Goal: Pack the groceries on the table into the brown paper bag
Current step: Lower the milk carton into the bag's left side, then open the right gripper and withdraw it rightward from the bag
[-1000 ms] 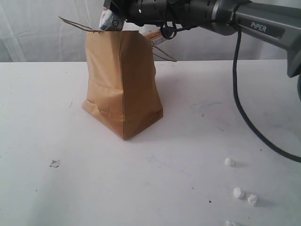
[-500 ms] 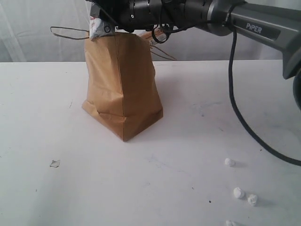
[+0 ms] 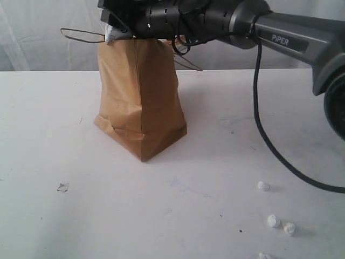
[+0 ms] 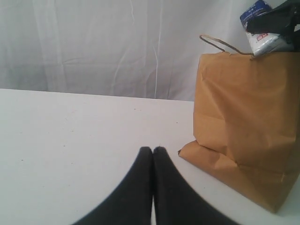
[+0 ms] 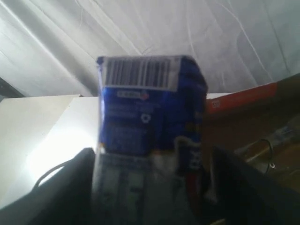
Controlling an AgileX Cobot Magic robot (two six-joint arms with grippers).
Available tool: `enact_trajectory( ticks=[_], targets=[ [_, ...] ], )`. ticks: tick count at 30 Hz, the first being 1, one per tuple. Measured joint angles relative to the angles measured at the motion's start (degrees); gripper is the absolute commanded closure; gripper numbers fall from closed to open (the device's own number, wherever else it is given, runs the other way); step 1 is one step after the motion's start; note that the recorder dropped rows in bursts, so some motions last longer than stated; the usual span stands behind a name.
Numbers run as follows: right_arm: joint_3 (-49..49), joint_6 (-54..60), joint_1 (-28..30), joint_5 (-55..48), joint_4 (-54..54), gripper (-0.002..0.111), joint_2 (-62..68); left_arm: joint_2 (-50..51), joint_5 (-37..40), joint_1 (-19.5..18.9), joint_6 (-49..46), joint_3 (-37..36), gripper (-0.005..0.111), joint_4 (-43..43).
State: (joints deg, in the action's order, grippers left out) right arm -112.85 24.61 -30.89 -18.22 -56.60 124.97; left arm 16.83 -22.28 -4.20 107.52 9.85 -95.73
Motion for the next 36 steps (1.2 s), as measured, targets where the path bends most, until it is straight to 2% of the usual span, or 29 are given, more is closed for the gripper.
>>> enact_trajectory(
  ticks=[15, 25, 29, 36],
  targets=[
    [0.1, 0.0, 0.0, 9.7, 1.7, 0.045, 0.5, 0.0, -0.2, 0.0, 0.0, 0.0, 0.107, 0.0],
    [0.1, 0.0, 0.0, 9.7, 4.5, 0.045, 0.3, 0.0, -0.3, 0.0, 0.0, 0.0, 0.107, -0.1],
    [0.1, 0.3, 0.0, 9.0, 9.6, 0.045, 0.0, 0.0, -0.5, 0.0, 0.0, 0.0, 0.107, -0.1],
    [0.0, 11.6, 0.1, 7.6, 11.8, 0.045, -0.8, 0.0, -2.2, 0.0, 0.0, 0.0, 0.107, -0.2]
  ],
)
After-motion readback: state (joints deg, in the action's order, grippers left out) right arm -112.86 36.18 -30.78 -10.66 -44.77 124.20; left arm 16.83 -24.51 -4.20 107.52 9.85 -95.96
